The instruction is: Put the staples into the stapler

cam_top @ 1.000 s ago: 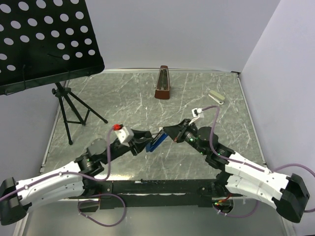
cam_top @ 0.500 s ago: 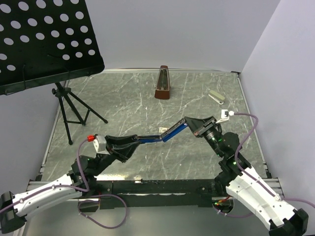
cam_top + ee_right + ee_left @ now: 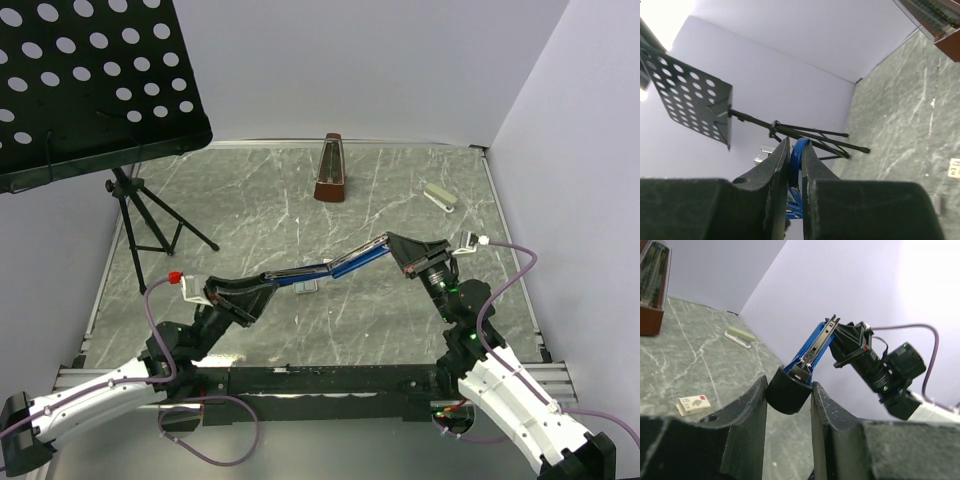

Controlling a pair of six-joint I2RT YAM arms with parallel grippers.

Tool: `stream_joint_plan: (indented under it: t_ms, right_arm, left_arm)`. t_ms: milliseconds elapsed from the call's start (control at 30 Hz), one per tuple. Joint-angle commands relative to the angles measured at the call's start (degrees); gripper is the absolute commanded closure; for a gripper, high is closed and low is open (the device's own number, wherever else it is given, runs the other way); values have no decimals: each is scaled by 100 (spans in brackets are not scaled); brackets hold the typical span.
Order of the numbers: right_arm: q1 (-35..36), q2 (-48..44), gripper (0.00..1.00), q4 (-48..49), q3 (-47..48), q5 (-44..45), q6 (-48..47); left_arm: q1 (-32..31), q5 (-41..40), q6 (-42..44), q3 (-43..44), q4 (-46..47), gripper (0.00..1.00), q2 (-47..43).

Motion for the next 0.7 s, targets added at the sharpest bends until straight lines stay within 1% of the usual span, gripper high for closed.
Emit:
stream_joint_plan:
  t_ms: [0,33,67,133,167,233,267,333,367,467,500,533,567,600,633,667]
  right_arm:
    - [-127,-251,100,1626,187,38,479]
    - [-136,-277,100,1582,196,47,462]
    - [-145,-295,100,1564,196,38,453]
    - [-180,-365,100,1538,152,82,435]
    - [-180,-383,100,1485,152,108,426]
    - [-171,-444,100,1380,117,161,357]
    - [-171,-453,100,1318,126,179,330]
    - [-171,-497,100,1195,135,214,251]
    - [-171,-506,100,1177,108,232,251]
    - [-180,-576,100,1037,56,275,198]
    - [-180,-585,100,1001,47,276,180]
    - [-180,-594,100,940,38,276,145]
    - [-180,-594,100,931,3,258,154]
    - [-180,-585,100,922,-23,241,163]
    - [-180,-568,100,922,-41,232,180]
    - [-180,-524,100,922,-76,188,189]
  left_arm:
    - [110,-1204,-1192,-913,324,65,187]
    - [110,-1213,-1306,-975,342,62,196]
    - [110,-1231,-1351,-993,368,56,214]
    - [110,-1231,-1430,-1028,360,49,205]
    - [110,-1222,-1448,-1028,325,40,188]
    - [110,-1161,-1474,-1028,333,31,188]
    - [110,-1143,-1466,-1019,272,23,162]
    - [110,-1073,-1378,-941,184,19,74]
    - [110,-1047,-1299,-897,-25,16,13]
    - [110,-889,-685,-546,-369,14,-260]
    - [110,-845,-213,-310,-666,13,-313]
    - [110,-705,44,-98,-825,12,-348]
    - [110,-608,629,60,-949,12,-314]
    - [110,-468,940,401,-1176,12,-261]
    - [110,-336,1212,579,-1265,11,-34]
    - [110,-21,1702,763,-1371,11,125]
